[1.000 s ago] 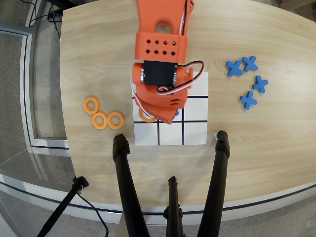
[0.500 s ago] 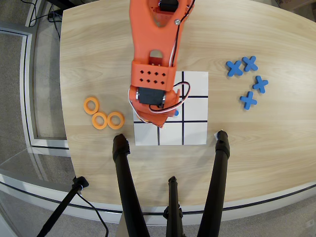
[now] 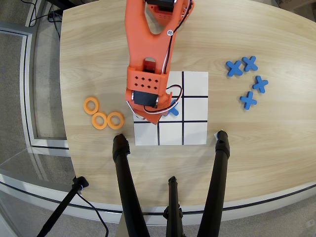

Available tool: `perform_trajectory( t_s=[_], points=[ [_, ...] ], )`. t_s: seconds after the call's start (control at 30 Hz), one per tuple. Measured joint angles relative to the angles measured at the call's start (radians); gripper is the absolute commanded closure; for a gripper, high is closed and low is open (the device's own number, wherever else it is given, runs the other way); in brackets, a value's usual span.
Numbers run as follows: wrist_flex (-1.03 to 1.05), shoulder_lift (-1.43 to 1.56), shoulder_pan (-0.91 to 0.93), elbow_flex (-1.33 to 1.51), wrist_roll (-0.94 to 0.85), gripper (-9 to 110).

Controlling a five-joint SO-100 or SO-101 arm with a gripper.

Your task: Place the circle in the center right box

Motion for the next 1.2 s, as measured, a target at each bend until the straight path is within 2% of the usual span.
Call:
perform_trajectory(
  t_s=[0.5,0.67,0.77,0.97,1.2],
  points=[
    [-0.012,-0.054,-0.021,-0.058,0.011,101],
    [-0.005,-0.054,-0.021,-0.060,0.011,88],
    [0.008,-0.054,-0.021,-0.061,0.006,88],
    [0.118,-0.041,-0.021,-0.127,0.006,88],
    [0.279,0.109,-0.021,-0.281,0.006,88]
  ],
)
